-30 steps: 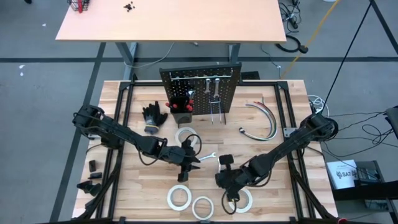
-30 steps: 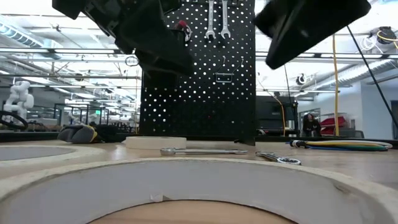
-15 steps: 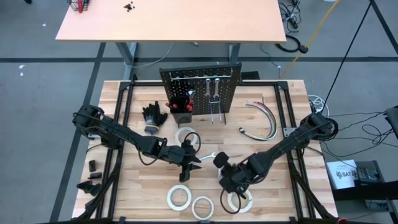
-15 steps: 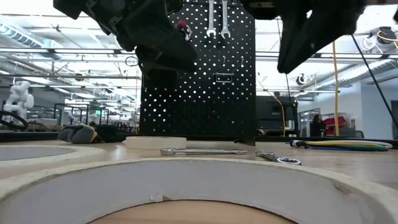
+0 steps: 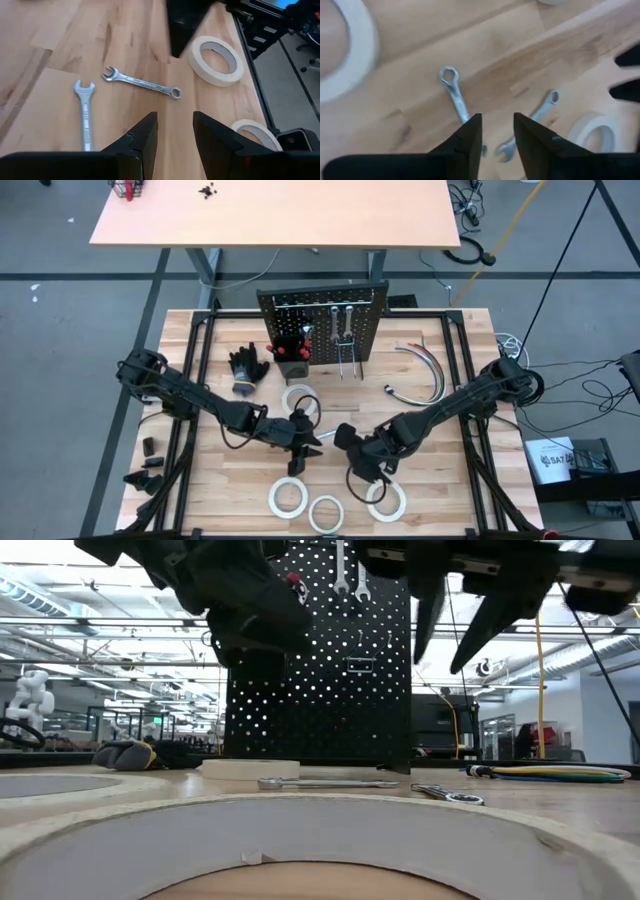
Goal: Hang tools onto peg board
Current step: Hang the silver wrench on the peg board
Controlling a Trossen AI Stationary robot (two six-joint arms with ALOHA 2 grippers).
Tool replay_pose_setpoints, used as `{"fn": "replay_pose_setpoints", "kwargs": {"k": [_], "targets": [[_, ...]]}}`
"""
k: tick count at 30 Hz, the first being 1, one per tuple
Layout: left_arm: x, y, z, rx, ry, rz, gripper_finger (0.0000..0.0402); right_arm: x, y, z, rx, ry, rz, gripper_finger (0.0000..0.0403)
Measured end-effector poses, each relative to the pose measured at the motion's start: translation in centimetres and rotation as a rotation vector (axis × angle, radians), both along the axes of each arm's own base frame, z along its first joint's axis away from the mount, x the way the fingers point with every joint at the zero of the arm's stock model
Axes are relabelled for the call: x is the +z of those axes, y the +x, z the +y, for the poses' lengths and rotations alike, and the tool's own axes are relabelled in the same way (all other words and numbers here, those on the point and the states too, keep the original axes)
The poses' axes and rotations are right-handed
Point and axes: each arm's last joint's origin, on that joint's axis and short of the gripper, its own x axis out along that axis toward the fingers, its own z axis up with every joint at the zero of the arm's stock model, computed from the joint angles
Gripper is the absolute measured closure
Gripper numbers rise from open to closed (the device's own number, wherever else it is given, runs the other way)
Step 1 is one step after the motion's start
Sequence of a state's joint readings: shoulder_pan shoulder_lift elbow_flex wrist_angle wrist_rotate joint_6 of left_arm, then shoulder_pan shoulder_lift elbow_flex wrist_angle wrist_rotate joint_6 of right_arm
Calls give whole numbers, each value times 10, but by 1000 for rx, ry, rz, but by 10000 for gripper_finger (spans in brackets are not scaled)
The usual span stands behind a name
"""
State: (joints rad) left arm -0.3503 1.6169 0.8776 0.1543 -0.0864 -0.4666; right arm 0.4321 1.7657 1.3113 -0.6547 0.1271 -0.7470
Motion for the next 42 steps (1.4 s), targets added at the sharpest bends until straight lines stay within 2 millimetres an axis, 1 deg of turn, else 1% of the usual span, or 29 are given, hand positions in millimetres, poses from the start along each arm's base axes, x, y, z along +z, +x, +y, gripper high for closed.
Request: {"fn": "replay_pose_setpoints", "kwargs": {"k": [3,6,9,13,15,20,29,36,42], "targets": [[0,-2,-6,-6,-14,9,275,0,2,-2,34,-23,-15,275],[-3,-6,-12,-2,-17,39,275,0,2,-3,41,-28,-12,265],[-4,-9,-15,11,3,54,275,-1,-1,-5,64,-37,30,264],[-3,-10,-15,19,6,43,275,-4,-2,-14,171,-50,93,264],[-2,-9,-15,19,4,38,275,-7,1,-20,215,-39,111,264],[-2,-10,-16,14,6,40,275,-27,12,-32,263,-72,162,264],[-4,-12,-19,-1,14,57,275,-59,25,-40,322,-118,220,265],[-3,-12,-19,-3,13,55,275,-72,33,-41,307,-104,201,281],[-4,-14,-21,-11,10,65,275,-82,30,-41,256,18,306,318]]}}
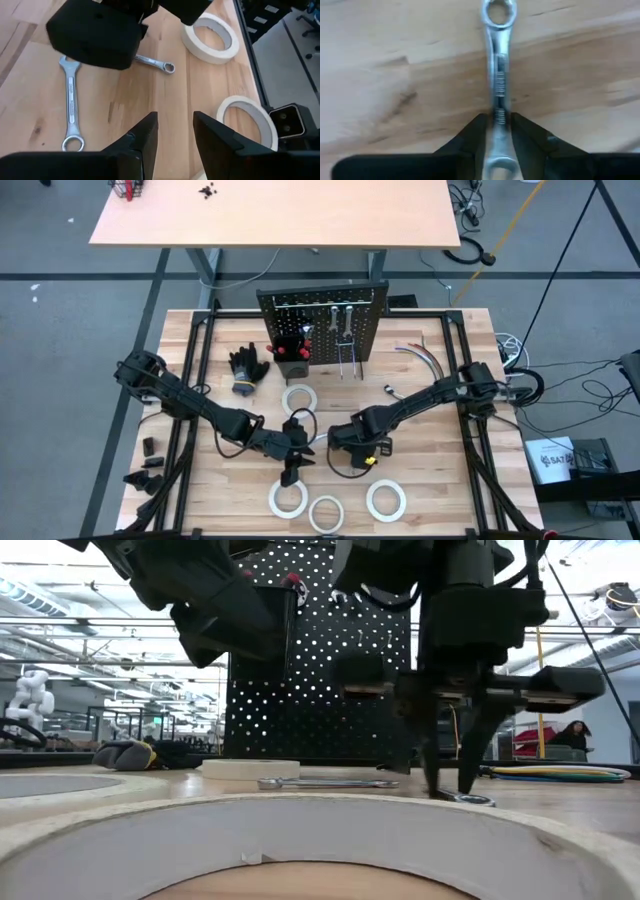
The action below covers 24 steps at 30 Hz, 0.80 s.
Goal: Hang tools onto peg board
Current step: Hang the silver wrench on the peg board
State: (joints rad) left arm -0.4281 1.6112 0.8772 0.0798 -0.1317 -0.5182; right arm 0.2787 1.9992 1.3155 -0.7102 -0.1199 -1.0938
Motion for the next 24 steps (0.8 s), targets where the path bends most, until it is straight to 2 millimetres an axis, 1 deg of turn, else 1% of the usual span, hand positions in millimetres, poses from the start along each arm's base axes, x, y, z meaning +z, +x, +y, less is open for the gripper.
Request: {"fn": "replay_pose_setpoints", "kwargs": {"k": [5,8,12,16,20,22,24], "targets": [[0,-1,1,-2,3,10,275,-6,-6,-1,-143,15,125,364],[1,-1,1,-1,3,10,275,-7,-9,-1,-246,26,169,382],[1,-2,0,-4,2,8,275,-5,-9,-1,-345,44,179,387],[6,-3,-1,-3,3,-11,275,6,-10,-1,-430,69,153,389],[6,-3,0,-14,25,-16,275,16,-10,-3,-527,92,116,402],[6,-3,0,-15,30,-22,275,23,-10,-3,-574,112,102,402],[6,-3,0,-19,41,-24,275,23,-9,-3,-615,119,108,403]]}}
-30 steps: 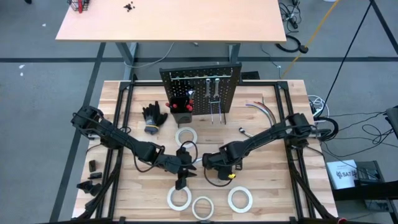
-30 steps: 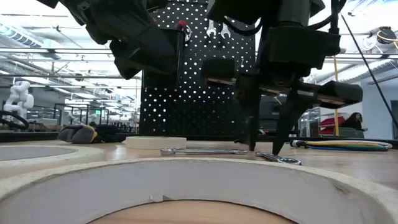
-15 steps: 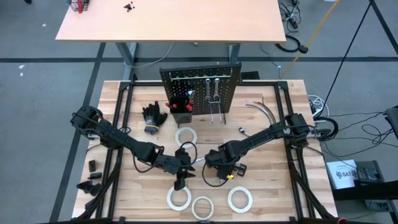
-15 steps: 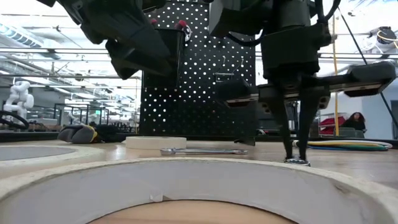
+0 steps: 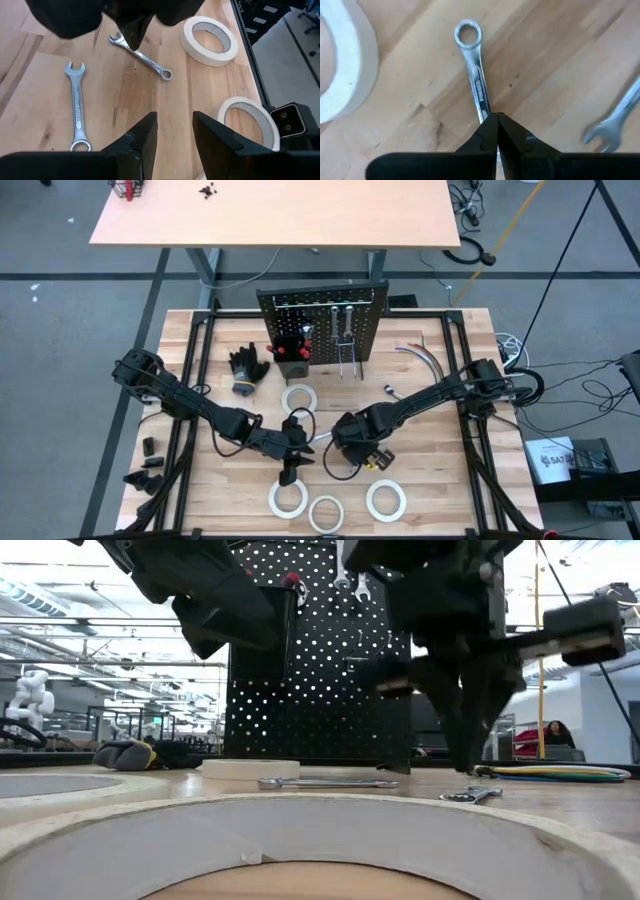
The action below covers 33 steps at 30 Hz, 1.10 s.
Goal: Hang tools onto peg board
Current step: Hang the silver wrench on the peg board
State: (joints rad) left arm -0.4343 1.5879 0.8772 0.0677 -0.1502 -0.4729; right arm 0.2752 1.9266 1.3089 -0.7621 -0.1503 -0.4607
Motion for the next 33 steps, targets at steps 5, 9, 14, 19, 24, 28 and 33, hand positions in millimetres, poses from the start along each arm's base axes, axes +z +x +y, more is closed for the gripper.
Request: {"fn": "replay_pose_setpoints", "kwargs": {"k": [5,9,14,19,24,28,33], "targets": [[0,0,0,3,12,-6,275,0,2,3,-49,17,-13,401],[0,1,1,3,17,-8,275,0,2,8,-62,31,-19,386],[0,2,3,6,21,-10,275,2,0,19,-45,38,-33,346],[3,12,11,-16,27,-84,275,3,-14,21,-147,19,96,308],[-4,32,19,-20,-41,-191,275,15,-32,18,-245,45,147,321],[-18,49,25,-55,-98,-268,275,24,-55,8,-312,105,37,347],[-39,73,30,-87,-80,-280,297,28,-79,-9,-471,265,-259,376]]}}
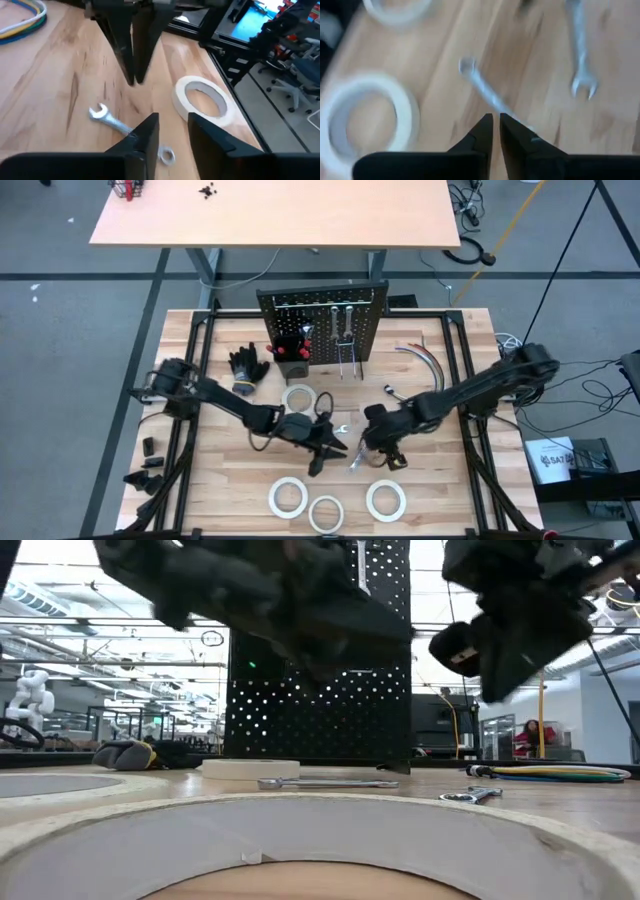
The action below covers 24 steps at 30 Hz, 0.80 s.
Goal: Hang tools onto peg board
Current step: Hang the silver wrench on the peg board
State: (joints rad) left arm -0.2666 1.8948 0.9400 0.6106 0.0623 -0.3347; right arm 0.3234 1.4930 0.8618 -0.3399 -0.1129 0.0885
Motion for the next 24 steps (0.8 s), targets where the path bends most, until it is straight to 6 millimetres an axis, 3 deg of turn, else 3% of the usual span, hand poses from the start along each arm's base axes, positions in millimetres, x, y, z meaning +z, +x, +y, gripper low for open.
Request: {"fn": "replay_pose_setpoints", "kwargs": {"k": [4,8,15,24], "targets": [[-15,21,-6,-23,3,7,343,-4,-10,-4,-29,78,-201,390],[-32,32,-12,-53,-5,44,393,-11,-12,-4,20,60,-251,389],[-38,34,-13,-59,12,81,399,-22,-8,-4,139,-50,-272,334],[-42,28,-23,-98,36,117,401,-44,4,0,150,-66,-267,261]]}}
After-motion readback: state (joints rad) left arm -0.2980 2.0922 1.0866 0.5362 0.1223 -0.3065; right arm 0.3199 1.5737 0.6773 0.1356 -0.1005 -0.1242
